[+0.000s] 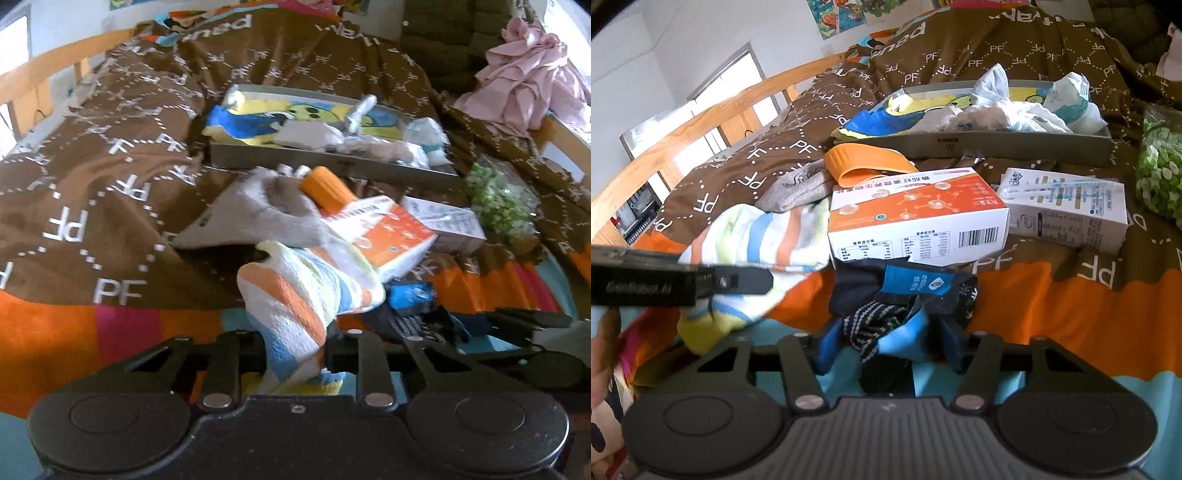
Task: Organize soft objects
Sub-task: 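Grasp the striped towel with the left tool while the right tool grasps the black-blue sock, then carry the towel and sock up over the grey tray and lower them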
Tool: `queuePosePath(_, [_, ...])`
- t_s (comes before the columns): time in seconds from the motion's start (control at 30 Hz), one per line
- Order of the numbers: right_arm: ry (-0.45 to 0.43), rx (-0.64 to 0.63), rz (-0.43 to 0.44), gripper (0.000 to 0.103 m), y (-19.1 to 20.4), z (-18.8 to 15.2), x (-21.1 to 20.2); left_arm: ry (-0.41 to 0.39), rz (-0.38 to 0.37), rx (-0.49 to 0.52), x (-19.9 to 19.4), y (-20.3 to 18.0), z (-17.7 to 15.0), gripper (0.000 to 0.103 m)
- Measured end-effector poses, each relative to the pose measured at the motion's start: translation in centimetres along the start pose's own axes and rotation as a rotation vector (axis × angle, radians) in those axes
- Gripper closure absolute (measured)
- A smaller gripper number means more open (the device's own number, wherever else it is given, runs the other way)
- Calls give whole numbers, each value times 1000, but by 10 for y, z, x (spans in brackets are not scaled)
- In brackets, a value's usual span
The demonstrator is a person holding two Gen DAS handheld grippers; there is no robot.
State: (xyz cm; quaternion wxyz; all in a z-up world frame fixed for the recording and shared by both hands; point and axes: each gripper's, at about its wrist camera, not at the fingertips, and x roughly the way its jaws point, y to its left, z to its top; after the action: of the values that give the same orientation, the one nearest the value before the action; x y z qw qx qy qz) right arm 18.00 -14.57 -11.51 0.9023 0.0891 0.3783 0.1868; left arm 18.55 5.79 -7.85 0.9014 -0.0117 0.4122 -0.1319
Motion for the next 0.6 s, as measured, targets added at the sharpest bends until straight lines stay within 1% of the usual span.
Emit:
queuePosePath(0.03, [1, 6, 1, 53, 0, 0, -1, 3, -12, 5, -1, -4, -1, 78])
queuePosePath(0.07, [3, 13, 1, 56, -1, 1, -1, 8, -23, 16, -2, -8, -2, 78])
queuePosePath(0.13, [7, 29, 2, 67, -2, 1, -3, 16, -37, 43, -3, -17, -5, 78])
queuePosePath(0.17, [11, 36, -1, 70, -3, 1, -4, 19, -41, 52, -4, -21, -7, 78])
queuePosePath(0.2, [17, 38, -4, 74, -3, 2, -4, 23, -41, 59, -4, -24, -8, 78])
queuePosePath(0.27, [25, 38, -17, 80, -3, 2, -6, 33, -35, 64, -5, -31, -10, 78])
queuePosePath(0.33, [33, 38, -27, 87, -3, 2, -9, 47, -23, 51, -7, -34, -12, 78])
queuePosePath(0.4, [32, 34, -36, 92, -3, 2, -13, 59, -16, 28, -11, -36, -13, 78])
queuePosePath(0.47, [20, 34, -37, 93, -3, 2, -18, 70, -19, 5, -14, -37, -13, 78])
queuePosePath(0.6, [-50, 35, -30, 94, -5, 6, -35, 73, -12, -31, -23, -43, -11, 79])
